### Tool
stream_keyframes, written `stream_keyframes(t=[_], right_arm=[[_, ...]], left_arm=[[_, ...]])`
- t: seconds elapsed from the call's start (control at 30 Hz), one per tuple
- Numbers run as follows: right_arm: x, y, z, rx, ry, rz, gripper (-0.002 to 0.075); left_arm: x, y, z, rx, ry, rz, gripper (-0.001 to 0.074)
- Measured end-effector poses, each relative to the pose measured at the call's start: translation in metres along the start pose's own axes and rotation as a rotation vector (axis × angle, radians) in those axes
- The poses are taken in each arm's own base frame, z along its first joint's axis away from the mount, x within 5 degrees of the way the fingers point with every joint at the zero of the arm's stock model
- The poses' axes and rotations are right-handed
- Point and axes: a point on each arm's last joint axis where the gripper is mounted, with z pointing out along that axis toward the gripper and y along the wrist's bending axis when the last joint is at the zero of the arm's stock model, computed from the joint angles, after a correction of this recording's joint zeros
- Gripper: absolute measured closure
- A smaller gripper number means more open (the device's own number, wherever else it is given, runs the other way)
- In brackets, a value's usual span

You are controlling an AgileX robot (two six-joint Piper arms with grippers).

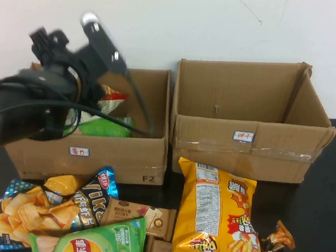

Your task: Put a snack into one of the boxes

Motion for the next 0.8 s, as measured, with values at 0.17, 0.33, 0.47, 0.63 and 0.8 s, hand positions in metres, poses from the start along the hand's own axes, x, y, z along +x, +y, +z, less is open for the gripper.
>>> stream_keyframes(t=[0.17, 0.33, 0.47, 0.63, 0.8], right_arm=[[0.0, 0.0, 0.0, 0.0, 0.0, 0.0, 0.0727], [0.0, 0.0, 0.0, 0.0, 0.0, 0.0, 0.0727], [0.0, 0.0, 0.0, 0.0, 0.0, 0.0, 0.0727], [0.0, 0.0, 0.0, 0.0, 0.0, 0.0, 0.0727], [0.0, 0.0, 0.0, 0.0, 0.0, 0.0, 0.0727]], left_arm=[[-0.018, 0.017, -0.073, -0.005, -0.123, -0.294, 0.0419], [-0.009, 0.022, -0.156, 0.112, -0.258, -0.539, 0.0689], [0.008, 0.021, -0.207, 0.243, -0.402, -0.61, 0.0726], [0.042, 0.018, -0.248, 0.355, -0.553, -0.67, 0.0735], [0.077, 0.013, -0.268, 0.366, -0.623, -0.7, 0.0736]])
